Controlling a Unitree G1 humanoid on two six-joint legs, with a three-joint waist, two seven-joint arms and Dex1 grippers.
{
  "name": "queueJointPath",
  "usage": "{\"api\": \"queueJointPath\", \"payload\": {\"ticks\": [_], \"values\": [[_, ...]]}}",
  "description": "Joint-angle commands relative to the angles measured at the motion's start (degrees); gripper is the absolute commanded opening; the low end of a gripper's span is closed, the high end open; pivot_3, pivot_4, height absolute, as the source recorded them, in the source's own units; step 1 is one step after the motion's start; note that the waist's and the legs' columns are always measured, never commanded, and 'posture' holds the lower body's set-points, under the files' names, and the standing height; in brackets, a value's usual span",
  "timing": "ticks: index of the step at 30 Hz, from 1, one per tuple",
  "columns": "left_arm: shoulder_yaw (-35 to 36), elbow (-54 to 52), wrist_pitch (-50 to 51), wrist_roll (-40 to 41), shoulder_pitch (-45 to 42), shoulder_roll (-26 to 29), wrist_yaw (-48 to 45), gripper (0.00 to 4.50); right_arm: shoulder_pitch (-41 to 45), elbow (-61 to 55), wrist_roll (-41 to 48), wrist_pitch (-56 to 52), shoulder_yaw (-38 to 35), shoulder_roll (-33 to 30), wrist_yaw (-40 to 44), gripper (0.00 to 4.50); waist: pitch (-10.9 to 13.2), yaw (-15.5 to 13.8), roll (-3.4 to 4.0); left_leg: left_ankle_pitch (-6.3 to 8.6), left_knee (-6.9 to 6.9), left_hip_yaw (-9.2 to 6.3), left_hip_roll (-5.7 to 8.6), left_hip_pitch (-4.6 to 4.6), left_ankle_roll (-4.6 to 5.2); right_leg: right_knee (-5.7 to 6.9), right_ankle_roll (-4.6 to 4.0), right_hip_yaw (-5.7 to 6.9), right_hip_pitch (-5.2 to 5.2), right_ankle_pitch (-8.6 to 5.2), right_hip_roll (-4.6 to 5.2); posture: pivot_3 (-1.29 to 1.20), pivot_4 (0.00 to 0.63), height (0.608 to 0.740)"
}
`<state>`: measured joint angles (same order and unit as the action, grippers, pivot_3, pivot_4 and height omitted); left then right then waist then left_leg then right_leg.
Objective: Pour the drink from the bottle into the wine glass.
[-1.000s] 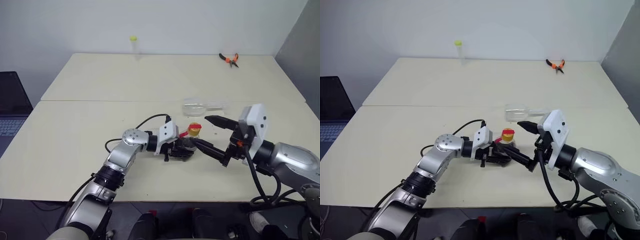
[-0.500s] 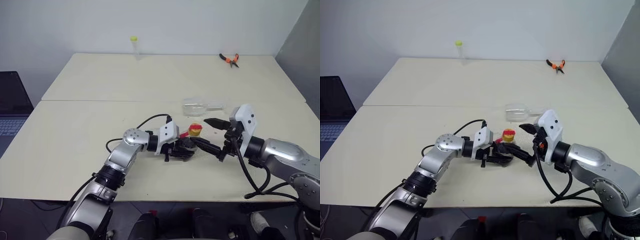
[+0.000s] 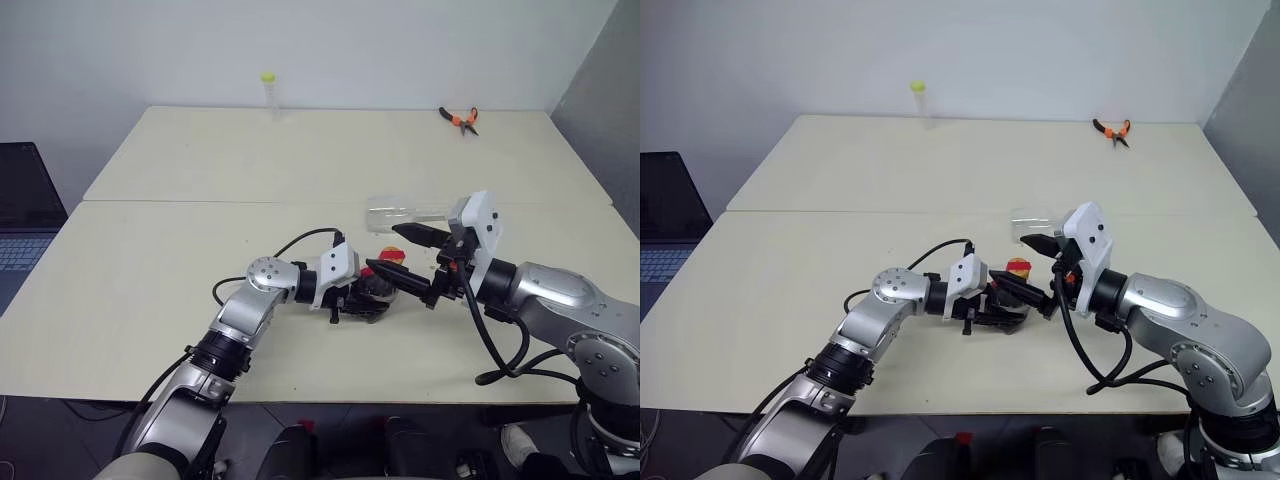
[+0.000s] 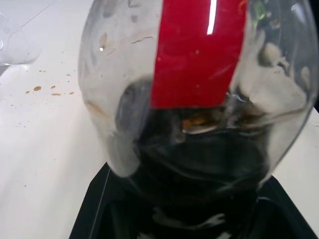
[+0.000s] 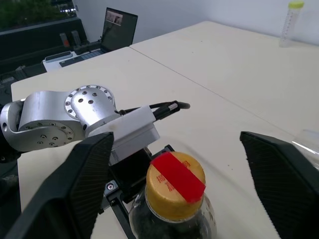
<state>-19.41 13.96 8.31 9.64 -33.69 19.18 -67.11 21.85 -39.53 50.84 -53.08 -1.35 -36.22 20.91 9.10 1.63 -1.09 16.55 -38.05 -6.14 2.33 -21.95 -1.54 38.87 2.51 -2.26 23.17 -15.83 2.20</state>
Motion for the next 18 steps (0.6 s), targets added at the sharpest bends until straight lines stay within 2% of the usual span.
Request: {"api": "queueJointPath", "payload": {"ticks": [1, 5, 6, 14, 18], "values": [[0.15, -1.61, -0.71, -0.08, -0.23, -0.10, -0.08, 1.71, 1.03, -0.79, 0.30, -0.44, -0.34, -1.02, 1.08, 2.85, 0.00, 0.00, 0.00, 0.00, 0.00, 0.01, 0.00, 0.01, 0.00, 0.00, 0.00, -0.01, 0.00, 0.00, 0.00, 0.00, 0.150, 0.740], [0.19, -1.59, -0.74, -0.04, -0.27, -0.12, -0.03, 1.71, 0.99, -0.77, -1.32, -0.70, 0.94, -2.76, 2.52, 1.40, 0.00, 0.00, 0.00, 0.00, 0.00, -0.01, 0.00, 0.00, 0.00, 0.01, 0.00, 0.01, 0.00, 0.00, 0.00, 0.00, 0.150, 0.740], [0.18, -1.58, -0.75, -0.02, -0.28, -0.14, -0.04, 1.71, 0.98, -0.59, -1.75, -0.71, 1.17, -3.04, 2.76, 1.21, 0.00, 0.00, 0.00, 0.00, 0.00, 0.00, 0.00, 0.01, 0.00, 0.01, 0.00, 0.01, 0.00, 0.00, 0.00, 0.00, 0.150, 0.740], [0.35, -1.92, -0.64, -0.11, -0.19, -0.17, -0.06, 1.16, 0.67, 0.67, -4.59, 0.45, 1.53, -3.93, 4.69, 1.21, 0.00, 0.00, 0.00, 0.00, 0.00, -0.01, 0.00, 0.01, 0.00, 0.01, 0.00, 0.01, 0.00, 0.00, 0.00, 0.00, 0.150, 0.740], [0.29, -2.81, -0.32, 0.30, 0.03, -0.22, -0.54, 0.96, 1.48, 3.18, -6.31, 2.86, 1.92, -5.57, 8.98, 1.21, 0.00, 0.00, 0.00, 0.00, 0.00, 0.00, 0.00, 0.01, 0.00, 0.01, 0.00, 0.01, 0.00, 0.00, 0.00, 0.00, 0.150, 0.740]]}}
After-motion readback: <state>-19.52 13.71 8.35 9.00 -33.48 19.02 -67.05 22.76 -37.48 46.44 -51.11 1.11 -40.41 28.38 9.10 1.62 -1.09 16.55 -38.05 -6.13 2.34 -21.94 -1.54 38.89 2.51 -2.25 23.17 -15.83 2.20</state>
